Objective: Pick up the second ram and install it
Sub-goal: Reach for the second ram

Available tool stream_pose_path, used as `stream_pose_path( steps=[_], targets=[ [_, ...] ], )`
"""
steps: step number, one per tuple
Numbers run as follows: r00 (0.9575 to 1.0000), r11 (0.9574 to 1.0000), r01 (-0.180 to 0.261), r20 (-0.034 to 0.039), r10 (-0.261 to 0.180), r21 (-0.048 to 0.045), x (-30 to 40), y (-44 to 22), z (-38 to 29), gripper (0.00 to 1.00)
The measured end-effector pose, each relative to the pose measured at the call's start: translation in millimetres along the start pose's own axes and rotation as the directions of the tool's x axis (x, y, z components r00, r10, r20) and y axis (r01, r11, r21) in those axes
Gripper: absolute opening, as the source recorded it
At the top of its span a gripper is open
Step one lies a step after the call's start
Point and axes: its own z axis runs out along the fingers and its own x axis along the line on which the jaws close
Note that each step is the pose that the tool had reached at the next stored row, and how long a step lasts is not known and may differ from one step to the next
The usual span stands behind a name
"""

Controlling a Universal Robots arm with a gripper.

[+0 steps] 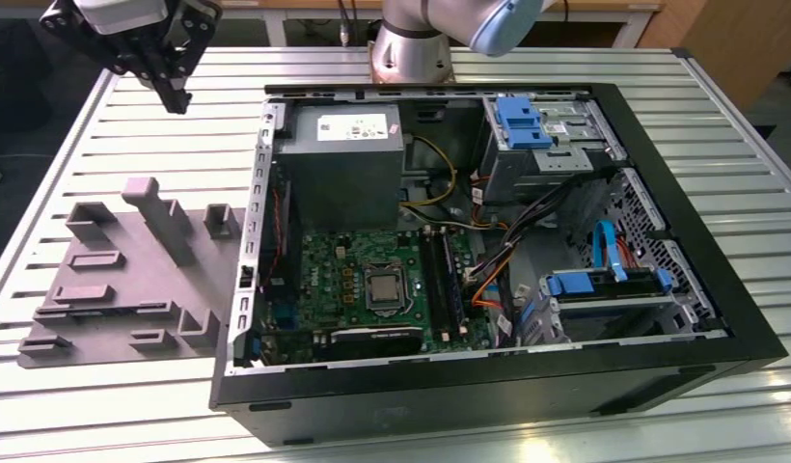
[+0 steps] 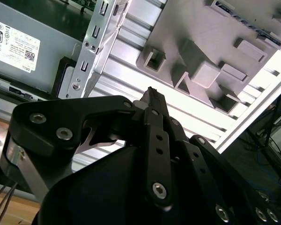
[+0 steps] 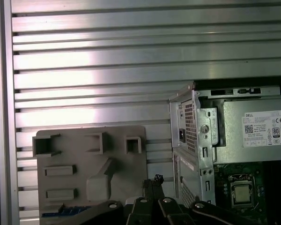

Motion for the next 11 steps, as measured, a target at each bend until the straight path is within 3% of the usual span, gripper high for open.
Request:
stream_pose_path(
  steps=[11],
  targets=[
    [1.0000, 1.0000, 0.000, 0.0001, 0.000, -0.0001, 9.6, -0.9, -0.1, 0.11]
  ],
)
